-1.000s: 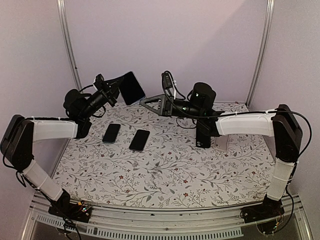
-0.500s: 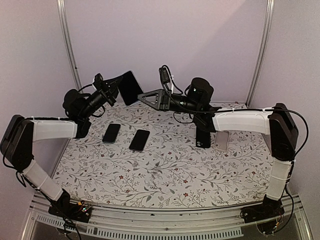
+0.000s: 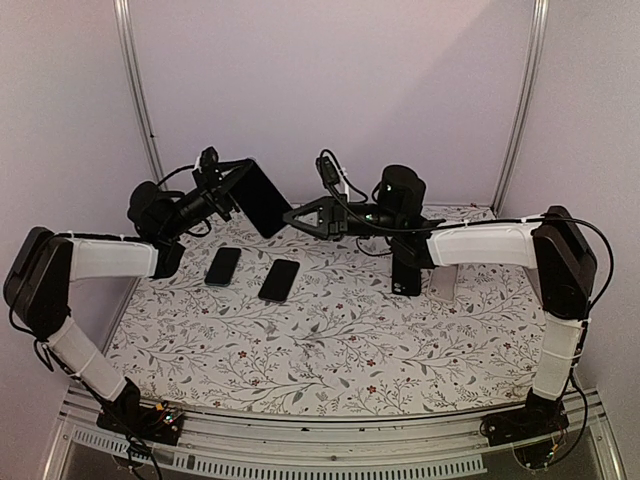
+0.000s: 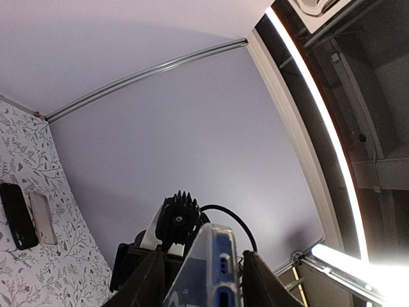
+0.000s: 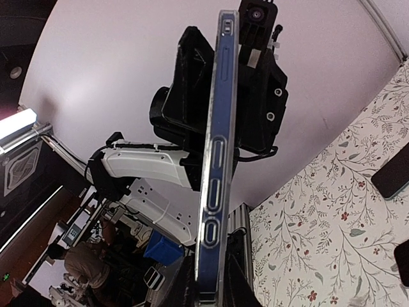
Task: Take the phone out of the phone case
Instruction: Remove the bottom right corner of the phone case from the phone.
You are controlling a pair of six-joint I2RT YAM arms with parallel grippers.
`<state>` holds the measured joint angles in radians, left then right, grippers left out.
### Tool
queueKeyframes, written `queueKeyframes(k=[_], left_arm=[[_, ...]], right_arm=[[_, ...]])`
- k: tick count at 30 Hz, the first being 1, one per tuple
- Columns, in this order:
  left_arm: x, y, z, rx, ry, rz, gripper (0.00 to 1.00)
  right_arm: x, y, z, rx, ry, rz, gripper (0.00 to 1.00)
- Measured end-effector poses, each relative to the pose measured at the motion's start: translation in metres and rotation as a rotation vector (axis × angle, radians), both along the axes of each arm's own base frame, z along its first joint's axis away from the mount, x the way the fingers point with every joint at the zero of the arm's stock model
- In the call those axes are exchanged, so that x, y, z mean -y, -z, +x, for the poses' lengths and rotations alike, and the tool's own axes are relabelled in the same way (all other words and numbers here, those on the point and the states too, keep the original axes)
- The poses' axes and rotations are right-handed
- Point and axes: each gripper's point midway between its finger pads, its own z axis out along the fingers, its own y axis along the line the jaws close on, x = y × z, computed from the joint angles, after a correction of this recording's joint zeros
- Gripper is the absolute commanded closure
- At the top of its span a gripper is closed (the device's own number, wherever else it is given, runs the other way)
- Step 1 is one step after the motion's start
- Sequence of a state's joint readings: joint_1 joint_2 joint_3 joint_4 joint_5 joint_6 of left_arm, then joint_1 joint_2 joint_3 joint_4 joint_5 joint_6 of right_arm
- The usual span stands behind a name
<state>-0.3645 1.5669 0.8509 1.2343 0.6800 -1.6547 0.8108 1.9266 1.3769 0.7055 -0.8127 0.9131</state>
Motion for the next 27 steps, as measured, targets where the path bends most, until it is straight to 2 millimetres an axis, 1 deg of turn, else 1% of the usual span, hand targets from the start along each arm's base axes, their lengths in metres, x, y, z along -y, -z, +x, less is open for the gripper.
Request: queueKeyframes(k=[4,8,18,21,23,25,26,27], left_arm=[[0.007,0.014,-0.002,-0.007,0.049,0.034,0.59],[0.012,0.022,-0.004,-0.007,0.086,0.055,0.61],[0.016,0.029,-0.01,0.006,0.132,0.077,0.63],[0.017,0.03,-0.011,0.004,0.139,0.08,0.74],[0.017,0.03,-0.011,0.004,0.143,0.08,0.85],[0.018,0.032,-0.011,0.013,0.141,0.089,0.99],[0.018,0.036,-0.009,0.014,0.137,0.101,1.0],[0.018,0.041,-0.006,0.01,0.132,0.109,1.0]], right_arm=[[0.001,0.004,-0.008,-0.021,-0.048,-0.013,1.0],[0.006,0.01,-0.006,-0.054,-0.059,-0.028,1.0],[0.02,0.013,0.005,-0.104,-0.082,-0.042,1.0],[0.021,0.013,0.005,-0.114,-0.087,-0.044,1.0],[0.022,0.013,0.005,-0.12,-0.089,-0.045,1.0],[0.022,0.013,0.004,-0.122,-0.095,-0.045,1.0],[0.022,0.011,0.004,-0.124,-0.097,-0.043,0.98],[0.022,0.009,0.004,-0.129,-0.097,-0.041,0.93]])
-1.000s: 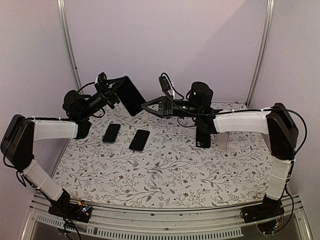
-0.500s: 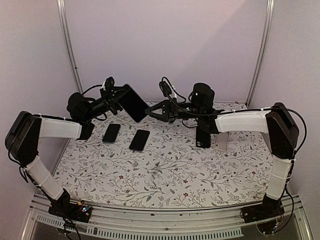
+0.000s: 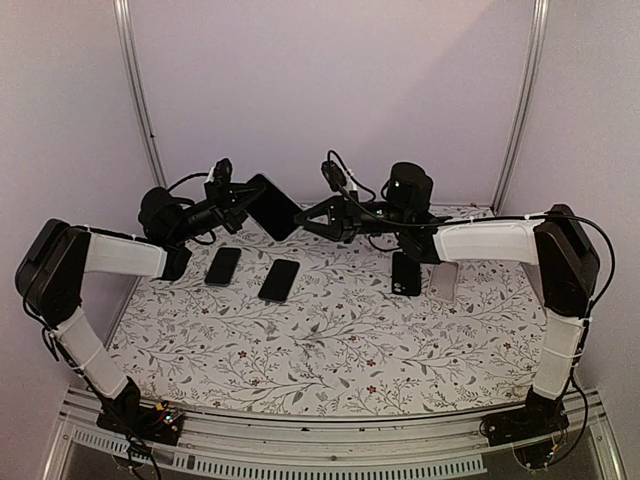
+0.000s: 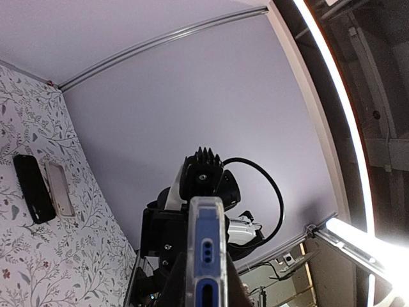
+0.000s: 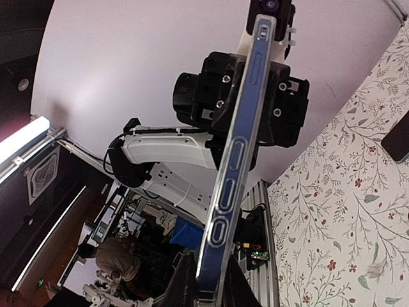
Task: Take the phone out of the phone case
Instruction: Remove the bottom right corner of the phone case from the phone.
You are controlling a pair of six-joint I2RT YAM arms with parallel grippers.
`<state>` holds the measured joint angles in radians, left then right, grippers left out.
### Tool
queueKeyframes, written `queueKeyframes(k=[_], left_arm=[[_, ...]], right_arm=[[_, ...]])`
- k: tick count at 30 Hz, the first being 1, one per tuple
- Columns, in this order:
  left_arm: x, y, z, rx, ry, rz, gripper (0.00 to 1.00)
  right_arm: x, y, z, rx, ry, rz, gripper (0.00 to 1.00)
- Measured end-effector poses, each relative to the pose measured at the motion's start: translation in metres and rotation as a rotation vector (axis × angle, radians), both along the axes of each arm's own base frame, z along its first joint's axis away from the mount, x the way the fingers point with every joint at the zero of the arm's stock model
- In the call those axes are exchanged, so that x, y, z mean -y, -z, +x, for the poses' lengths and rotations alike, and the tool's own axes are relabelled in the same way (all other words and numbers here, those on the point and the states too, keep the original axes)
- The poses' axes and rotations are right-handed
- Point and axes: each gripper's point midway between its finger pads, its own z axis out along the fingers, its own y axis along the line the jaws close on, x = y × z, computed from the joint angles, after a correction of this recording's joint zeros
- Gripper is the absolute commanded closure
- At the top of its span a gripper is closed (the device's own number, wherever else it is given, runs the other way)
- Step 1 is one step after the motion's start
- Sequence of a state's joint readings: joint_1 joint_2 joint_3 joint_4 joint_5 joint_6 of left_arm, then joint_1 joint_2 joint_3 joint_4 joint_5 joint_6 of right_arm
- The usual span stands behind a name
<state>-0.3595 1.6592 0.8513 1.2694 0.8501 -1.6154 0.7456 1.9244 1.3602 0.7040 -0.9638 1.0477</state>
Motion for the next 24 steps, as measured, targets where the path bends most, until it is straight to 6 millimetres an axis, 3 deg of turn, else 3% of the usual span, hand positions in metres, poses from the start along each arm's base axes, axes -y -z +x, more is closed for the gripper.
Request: queueKeyframes(k=[5,8,14,24], left_arm=[[0.001,0.008,0.006,-0.047,-0.002,-0.002,1.0],[0.0,0.006,0.007,-0.092,0.004,-0.035,1.0],[-0.004,-0.005,0.009,-0.115,-0.005,-0.089,1.0],[-0.005,-0.016,0.01,-0.091,-0.016,-0.117,1.0]], right_arm=[[0.0,0.0,0.002,0.008,0.011,-0.008,0.61],[0.002,-0.008,0.002,0.066,0.02,0.019,0.52],[0.011,-0.036,-0.001,0.163,0.063,0.079,0.51],[0.017,-0.045,-0.001,0.173,0.094,0.119,0.61]])
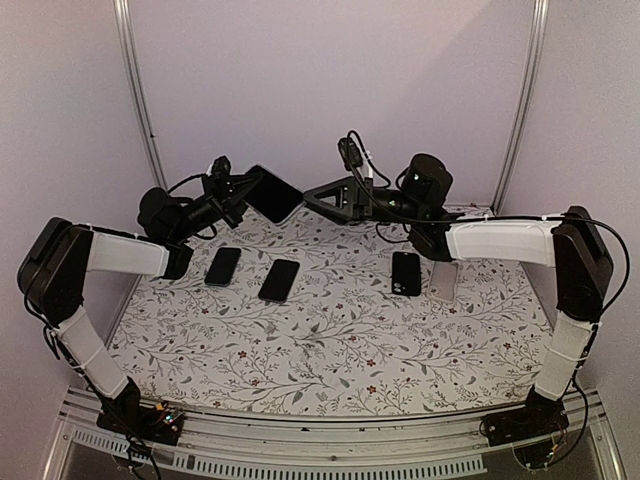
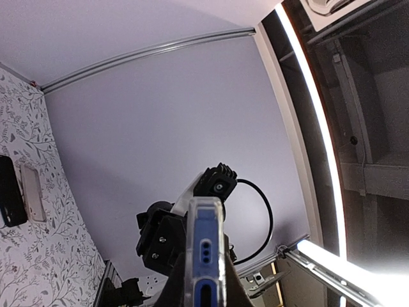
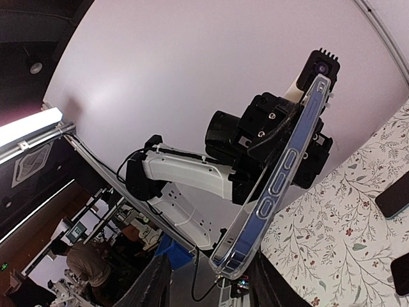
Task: Take the phone out of the phone case
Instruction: Remove the bottom right corner of the phone case from the phone.
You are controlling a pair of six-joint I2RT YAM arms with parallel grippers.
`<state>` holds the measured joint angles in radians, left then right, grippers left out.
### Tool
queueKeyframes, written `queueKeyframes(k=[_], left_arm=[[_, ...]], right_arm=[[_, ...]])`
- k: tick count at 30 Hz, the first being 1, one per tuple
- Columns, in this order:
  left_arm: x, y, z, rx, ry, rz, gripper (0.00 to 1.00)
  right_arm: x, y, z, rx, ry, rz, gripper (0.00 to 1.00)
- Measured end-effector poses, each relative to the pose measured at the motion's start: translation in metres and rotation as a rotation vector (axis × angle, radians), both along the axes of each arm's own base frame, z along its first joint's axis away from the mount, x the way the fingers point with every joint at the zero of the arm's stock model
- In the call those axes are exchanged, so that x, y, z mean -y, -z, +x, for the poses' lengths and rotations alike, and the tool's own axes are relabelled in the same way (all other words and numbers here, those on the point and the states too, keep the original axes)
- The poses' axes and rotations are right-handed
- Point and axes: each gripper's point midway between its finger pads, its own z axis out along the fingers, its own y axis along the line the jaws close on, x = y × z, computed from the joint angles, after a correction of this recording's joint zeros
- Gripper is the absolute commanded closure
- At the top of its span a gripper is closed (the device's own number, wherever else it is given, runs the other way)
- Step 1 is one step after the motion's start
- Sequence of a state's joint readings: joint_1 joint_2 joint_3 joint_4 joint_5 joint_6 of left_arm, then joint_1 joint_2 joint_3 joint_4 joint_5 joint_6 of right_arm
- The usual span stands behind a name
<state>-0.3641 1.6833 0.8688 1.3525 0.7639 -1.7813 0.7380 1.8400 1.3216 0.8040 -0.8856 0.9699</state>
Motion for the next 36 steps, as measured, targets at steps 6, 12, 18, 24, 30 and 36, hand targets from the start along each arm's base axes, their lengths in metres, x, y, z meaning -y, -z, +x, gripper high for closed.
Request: queueKeyframes(k=[6,12,18,24,30,36], left_arm=[[0.001,-0.007,-0.002,0.025,0.003,-0.011,1.0],[0.002,-0.011,-0.004,0.036,0.004,-0.018,1.0],[0.001,-0.021,-0.006,0.087,-0.006,-0.034,1.0],[0.005,-0.035,-0.01,0.104,0.009,-0.087,1.0],[0.01,-0.065,-0.011,0.14,0.023,-0.147,1.0],[0.017,-0.073,-0.011,0.108,0.064,-0.179,1.0]], right_arm=[[0.0,-0.002,0.0,-0.016,-0.005,0.009,0.75],[-0.002,-0.001,0.002,-0.03,-0.01,0.014,0.9],[0.0,-0.005,0.002,-0.046,-0.023,0.026,1.0],[0.001,-0.022,-0.004,0.0,-0.053,0.087,1.0],[0.003,-0.055,-0.005,0.096,-0.071,0.17,1.0],[0.007,-0.066,-0.01,0.15,-0.084,0.218,1.0]])
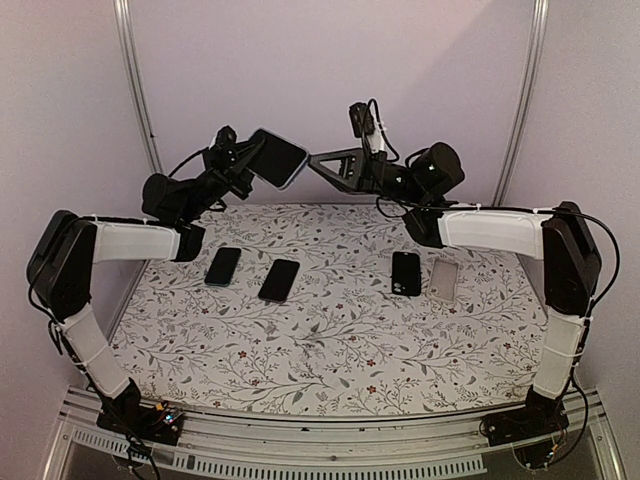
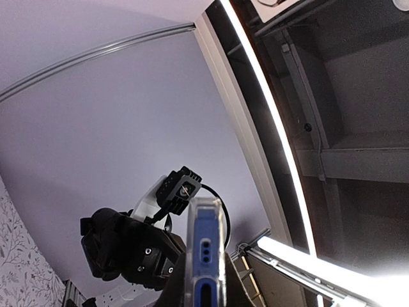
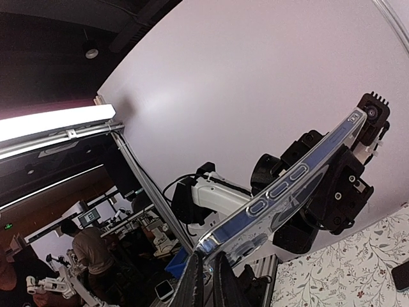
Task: Take the phone out of the phone case
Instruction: Remove the bottom right corner of the phone case from the phone, then remove the bottom left corner of the phone case from the phone.
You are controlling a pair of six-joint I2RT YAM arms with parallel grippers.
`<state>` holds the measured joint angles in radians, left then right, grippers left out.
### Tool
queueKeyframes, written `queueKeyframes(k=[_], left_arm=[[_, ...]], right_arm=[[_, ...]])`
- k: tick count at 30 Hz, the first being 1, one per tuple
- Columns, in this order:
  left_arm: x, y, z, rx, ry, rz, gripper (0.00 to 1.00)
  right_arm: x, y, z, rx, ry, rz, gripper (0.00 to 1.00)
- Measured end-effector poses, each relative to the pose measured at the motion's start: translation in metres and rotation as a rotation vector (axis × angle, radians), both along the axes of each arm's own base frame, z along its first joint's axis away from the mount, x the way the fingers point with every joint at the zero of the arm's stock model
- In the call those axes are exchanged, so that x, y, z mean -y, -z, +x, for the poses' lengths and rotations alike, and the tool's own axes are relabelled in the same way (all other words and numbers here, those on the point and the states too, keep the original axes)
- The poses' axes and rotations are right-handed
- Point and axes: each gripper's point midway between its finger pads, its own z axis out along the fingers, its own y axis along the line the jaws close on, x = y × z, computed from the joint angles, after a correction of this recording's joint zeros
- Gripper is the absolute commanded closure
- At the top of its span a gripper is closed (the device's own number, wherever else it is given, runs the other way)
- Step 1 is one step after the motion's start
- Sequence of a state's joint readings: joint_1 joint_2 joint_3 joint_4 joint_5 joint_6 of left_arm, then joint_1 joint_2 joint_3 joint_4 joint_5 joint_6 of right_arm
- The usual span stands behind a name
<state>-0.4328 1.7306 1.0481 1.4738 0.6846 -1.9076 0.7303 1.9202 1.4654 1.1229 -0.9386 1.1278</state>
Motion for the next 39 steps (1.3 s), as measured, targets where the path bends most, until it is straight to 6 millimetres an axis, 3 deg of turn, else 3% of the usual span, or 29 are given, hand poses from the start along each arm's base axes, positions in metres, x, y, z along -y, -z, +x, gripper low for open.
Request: queueKeyframes(k=[2,5,7,8,11,13,17,21,25,28,32,39], left_arm=[[0.002,-0.001,0.001,-0.006,0.013,-0.003,1.0],[0.002,-0.002,0.0,-0.001,0.014,-0.004,1.0],[0.002,-0.001,-0.001,0.006,0.009,0.001,1.0],[0.002,0.0,-0.002,0.008,0.005,0.005,1.0],[-0.003,0.008,-0.001,0.018,-0.03,0.025,1.0],[-0.007,0.009,-0.002,0.044,-0.063,0.042,1.0],[-0.008,0.0,-0.018,0.133,-0.072,0.079,1.0],[-0.009,-0.005,-0.023,0.197,-0.105,0.111,1.0],[-0.006,0.002,-0.019,0.202,-0.124,0.154,1.0],[-0.006,0.002,-0.018,0.219,-0.155,0.183,1.0],[-0.008,-0.003,-0.019,0.249,-0.194,0.198,1.0],[-0.008,0.0,-0.009,0.228,-0.237,0.218,1.0]], right_arm=[[0.001,-0.001,-0.001,0.004,-0.001,0.006,1.0],[0.001,-0.002,-0.001,0.007,-0.001,0.01,0.77],[0.0,0.002,0.001,-0.003,0.009,0.001,0.74],[-0.002,0.006,0.003,-0.014,0.022,-0.01,0.67],[-0.003,0.017,0.009,-0.05,0.116,-0.059,0.39],[-0.006,0.019,0.017,-0.062,0.243,-0.107,0.02],[-0.001,0.025,0.018,-0.033,0.454,-0.183,0.01],[0.022,0.028,0.027,-0.036,0.604,-0.212,0.04],[0.064,0.057,0.045,-0.105,0.725,-0.236,0.12],[0.076,0.074,0.057,-0.149,0.75,-0.263,0.16],[0.064,0.07,0.046,-0.146,0.685,-0.252,0.17],[0.019,0.066,0.012,-0.087,0.533,-0.252,0.21]])
